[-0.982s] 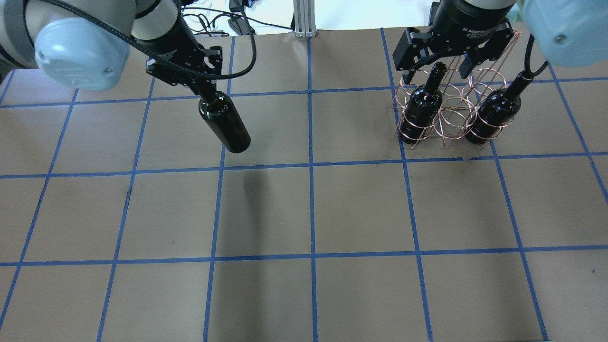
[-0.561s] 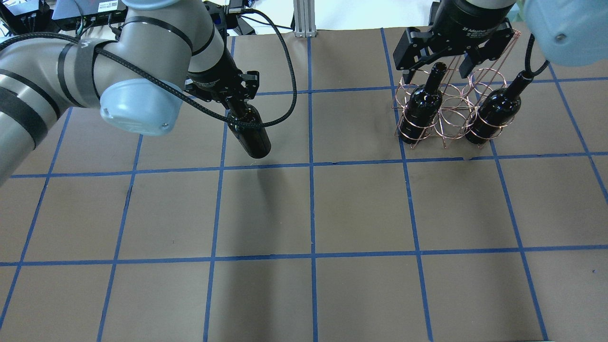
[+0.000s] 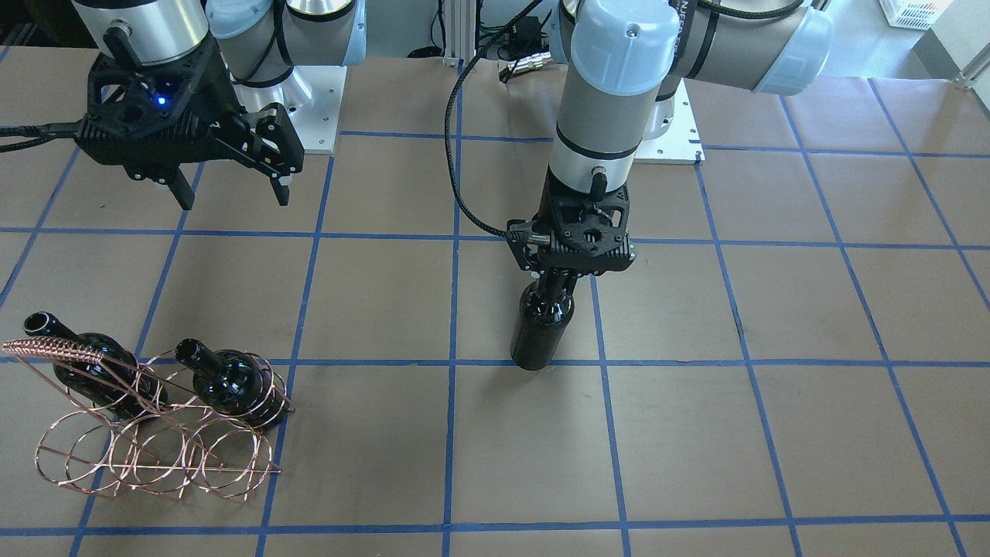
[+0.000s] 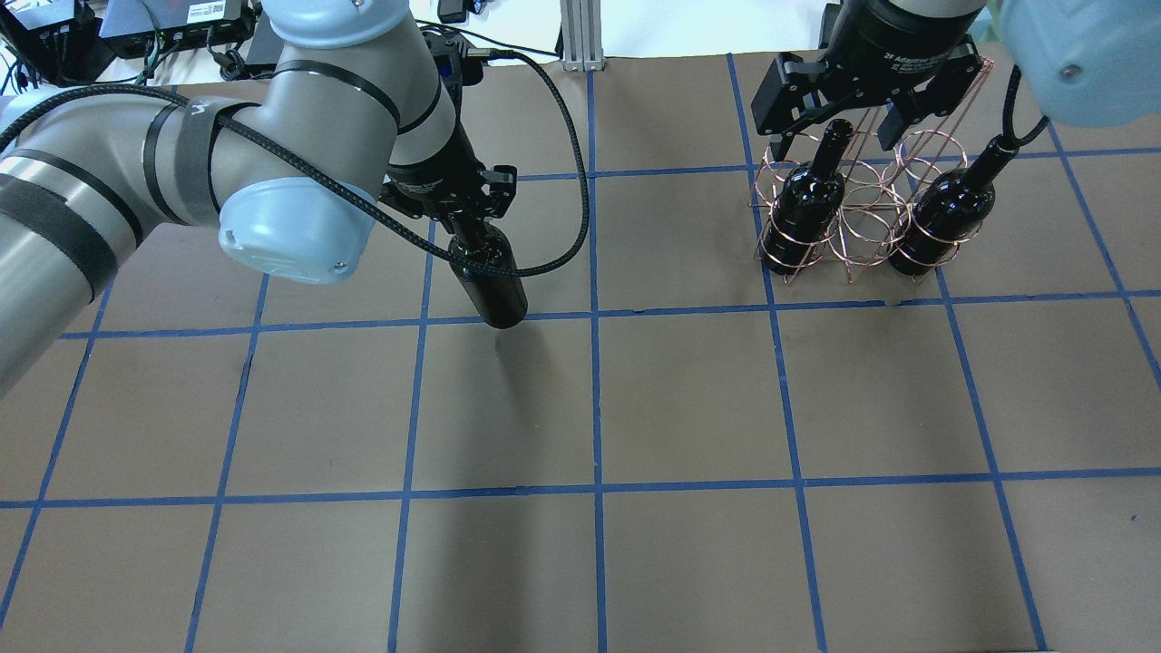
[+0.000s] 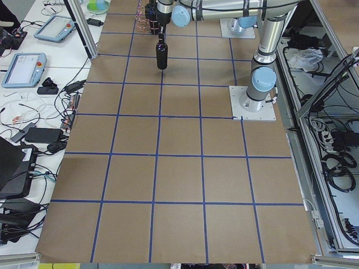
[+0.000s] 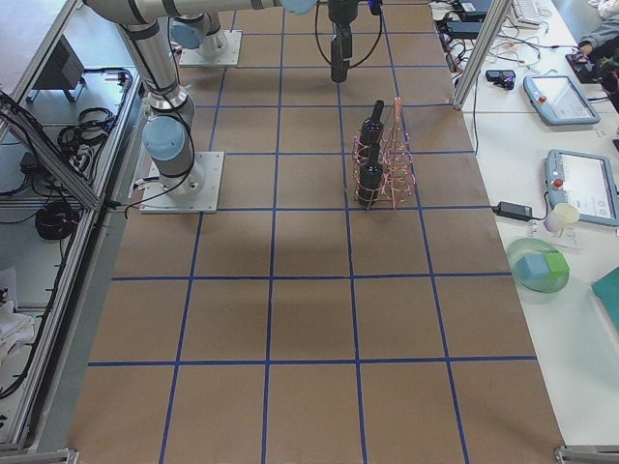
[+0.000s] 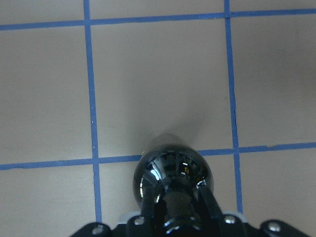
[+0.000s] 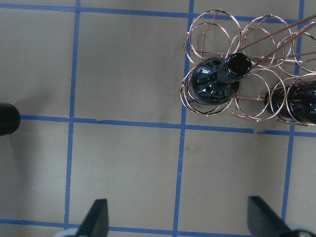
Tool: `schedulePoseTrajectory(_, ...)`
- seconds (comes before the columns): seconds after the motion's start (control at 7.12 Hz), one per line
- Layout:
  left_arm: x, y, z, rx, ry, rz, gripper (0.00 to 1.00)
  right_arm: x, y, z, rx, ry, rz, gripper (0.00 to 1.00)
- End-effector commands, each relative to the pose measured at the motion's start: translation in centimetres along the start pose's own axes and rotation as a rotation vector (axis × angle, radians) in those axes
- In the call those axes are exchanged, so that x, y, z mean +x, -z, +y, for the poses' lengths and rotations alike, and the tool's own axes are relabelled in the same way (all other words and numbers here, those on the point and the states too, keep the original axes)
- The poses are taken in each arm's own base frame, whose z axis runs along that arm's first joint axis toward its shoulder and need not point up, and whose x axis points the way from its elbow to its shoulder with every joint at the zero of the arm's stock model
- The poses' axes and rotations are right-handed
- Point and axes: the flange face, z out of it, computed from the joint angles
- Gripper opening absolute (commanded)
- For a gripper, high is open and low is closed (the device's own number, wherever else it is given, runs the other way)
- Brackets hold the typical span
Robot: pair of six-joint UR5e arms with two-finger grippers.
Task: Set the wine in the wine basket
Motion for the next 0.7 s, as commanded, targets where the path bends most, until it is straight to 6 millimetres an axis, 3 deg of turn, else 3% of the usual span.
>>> schedulePoseTrajectory(0.0,0.0,-0.5,0.6,-0.053,-0.006,-0.001,0.0,0.0,0.0,0.0,0.001,-0.001,-0.003,1.0)
schedulePoseTrajectory(0.56,0.3,-1.9,0.0,-0.066,-0.001,0.003,0.0,0.1,0.2,0.0,0.005,-0.001,0.004,1.0)
